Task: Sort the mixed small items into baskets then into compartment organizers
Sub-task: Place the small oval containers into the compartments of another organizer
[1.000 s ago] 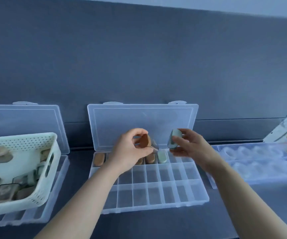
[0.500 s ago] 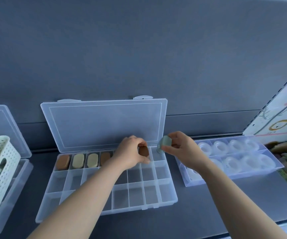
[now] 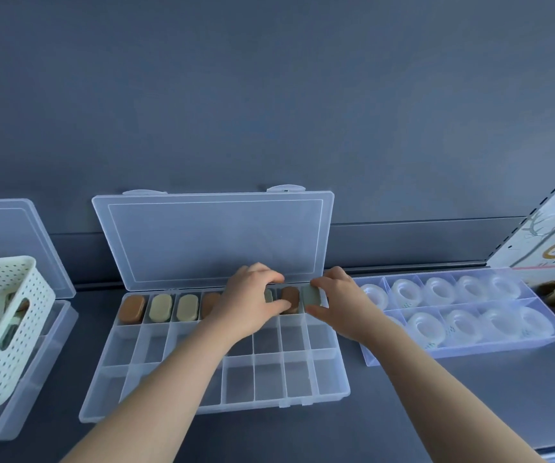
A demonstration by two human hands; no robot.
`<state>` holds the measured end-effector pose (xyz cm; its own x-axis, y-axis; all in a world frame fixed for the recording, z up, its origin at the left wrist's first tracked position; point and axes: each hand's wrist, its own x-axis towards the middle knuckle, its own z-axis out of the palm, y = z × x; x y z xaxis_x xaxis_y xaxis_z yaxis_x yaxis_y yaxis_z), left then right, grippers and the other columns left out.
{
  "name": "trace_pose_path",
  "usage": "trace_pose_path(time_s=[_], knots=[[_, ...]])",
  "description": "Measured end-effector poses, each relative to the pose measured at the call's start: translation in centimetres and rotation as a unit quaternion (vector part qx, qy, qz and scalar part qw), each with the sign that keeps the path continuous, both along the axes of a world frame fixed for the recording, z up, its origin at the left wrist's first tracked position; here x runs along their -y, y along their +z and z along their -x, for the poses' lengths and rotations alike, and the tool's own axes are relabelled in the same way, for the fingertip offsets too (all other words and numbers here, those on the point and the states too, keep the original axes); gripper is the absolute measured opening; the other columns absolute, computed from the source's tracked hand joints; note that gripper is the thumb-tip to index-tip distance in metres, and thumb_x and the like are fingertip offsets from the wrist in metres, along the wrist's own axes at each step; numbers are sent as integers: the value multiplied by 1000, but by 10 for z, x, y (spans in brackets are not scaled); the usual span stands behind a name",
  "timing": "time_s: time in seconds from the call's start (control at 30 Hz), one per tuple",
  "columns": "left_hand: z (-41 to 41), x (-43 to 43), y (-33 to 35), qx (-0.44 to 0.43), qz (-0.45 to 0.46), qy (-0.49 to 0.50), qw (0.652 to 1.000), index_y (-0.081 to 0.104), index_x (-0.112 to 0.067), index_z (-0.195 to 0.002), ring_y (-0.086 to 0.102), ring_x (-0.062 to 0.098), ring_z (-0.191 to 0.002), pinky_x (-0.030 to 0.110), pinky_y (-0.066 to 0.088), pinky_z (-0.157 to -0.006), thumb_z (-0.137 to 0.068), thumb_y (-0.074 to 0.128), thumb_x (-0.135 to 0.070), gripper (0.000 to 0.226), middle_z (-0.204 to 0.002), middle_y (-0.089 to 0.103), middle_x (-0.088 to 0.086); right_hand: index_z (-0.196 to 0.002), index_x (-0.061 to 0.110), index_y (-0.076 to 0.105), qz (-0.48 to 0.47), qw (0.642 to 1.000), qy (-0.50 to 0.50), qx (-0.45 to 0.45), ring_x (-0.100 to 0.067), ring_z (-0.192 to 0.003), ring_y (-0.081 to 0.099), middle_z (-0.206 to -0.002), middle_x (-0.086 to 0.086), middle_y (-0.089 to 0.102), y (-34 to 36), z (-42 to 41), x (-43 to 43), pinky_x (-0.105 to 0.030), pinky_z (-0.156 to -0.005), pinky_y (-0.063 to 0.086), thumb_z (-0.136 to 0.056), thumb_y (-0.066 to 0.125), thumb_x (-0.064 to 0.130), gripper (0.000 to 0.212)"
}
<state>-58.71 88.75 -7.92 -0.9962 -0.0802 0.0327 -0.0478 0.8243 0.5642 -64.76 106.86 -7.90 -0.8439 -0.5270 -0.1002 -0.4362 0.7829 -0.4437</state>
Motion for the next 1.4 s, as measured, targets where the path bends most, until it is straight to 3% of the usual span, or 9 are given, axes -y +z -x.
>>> trace_pose_path(time_s=[0.17, 0.37, 0.63, 0.77, 0.97, 1.23, 1.3, 1.33, 1.4], knots=[[3, -3, -2, 22, 42, -30, 998, 53, -25, -135, 42, 19, -118, 34, 38, -101, -89, 63, -38, 49, -126, 51, -2, -118, 13, 60, 0, 1000, 5, 5, -22, -114, 46, -121, -4, 46, -1, -2, -2, -25, -89, 39, -86, 62, 28, 36], [9, -6, -4, 33, 86, -34, 995, 57, -27, -129, 42, 22, -111, 37, 41, -96, -87, 62, -46, 46, -118, 51, 1, -112, 6, 61, -4, 1000, -15, -6, -24, -109, 49, -118, -6, 48, -2, -3, 0, -27, -86, 41, -88, 58, 24, 30], [-24, 14, 23, -2, 103, -2, 995, 50, -22, -135, 41, 20, -119, 32, 36, -100, -91, 52, -53, 55, -128, 50, -1, -122, 8, 57, 10, 994, -33, -103, -26, -115, 47, -121, -6, 53, 21, -26, 29, -34, -90, 44, -89, 57, 47, 52], [-79, 68, 54, -56, 77, 47, 994, 56, -24, -131, 43, 11, -117, 27, 37, -97, -91, 54, -48, 46, -123, 52, -10, -137, 15, 47, 38, 991, 55, -117, -20, -125, 44, -137, 0, 49, 49, -52, 80, -29, -96, 39, -91, 57, 42, 54], [-180, 184, 92, -74, 89, 160, 980, 64, -24, -120, 47, 8, -114, 23, 33, -96, -89, 60, -46, 38, -118, 56, -12, -137, 16, 47, 98, 975, 169, -106, -18, -127, 45, -142, 4, 47, 83, -106, 183, -25, -100, 38, -93, 55, 39, 50], [-259, 335, 91, 79, 85, 254, 960, 62, -26, -121, 59, 9, -102, 33, 48, -92, -83, 67, -43, 42, -116, 64, -9, -132, 18, 53, 106, 960, 253, -58, -14, -118, 52, -133, 4, 55, 94, -165, 312, -20, -95, 38, -92, 59, 34, 44], [-258, 354, 84, 130, 91, 249, 955, 65, -31, -109, 61, 9, -91, 32, 50, -85, -80, 65, -52, 35, -102, 66, -11, -132, 18, 54, 102, 962, 249, -41, -14, -115, 54, -133, 4, 56, 91, -173, 337, -20, -94, 40, -91, 59, 34, 44], [-256, 360, 81, 147, 100, 239, 955, 66, -34, -93, 60, 8, -81, 30, 50, -76, -78, 65, -56, 26, -88, 65, -13, -132, 19, 55, 100, 964, 244, -32, -14, -115, 55, -133, 4, 56, 89, -177, 348, -22, -96, 41, -91, 59, 33, 44], [-251, 365, 76, 171, 117, 220, 953, 60, -28, -68, 55, 8, -65, 26, 40, -58, -73, 66, -61, 34, -68, 59, -11, -132, 19, 55, 96, 967, 234, -16, -14, -115, 55, -134, 4, 56, 83, -180, 369, -25, -97, 43, -92, 58, 33, 43]])
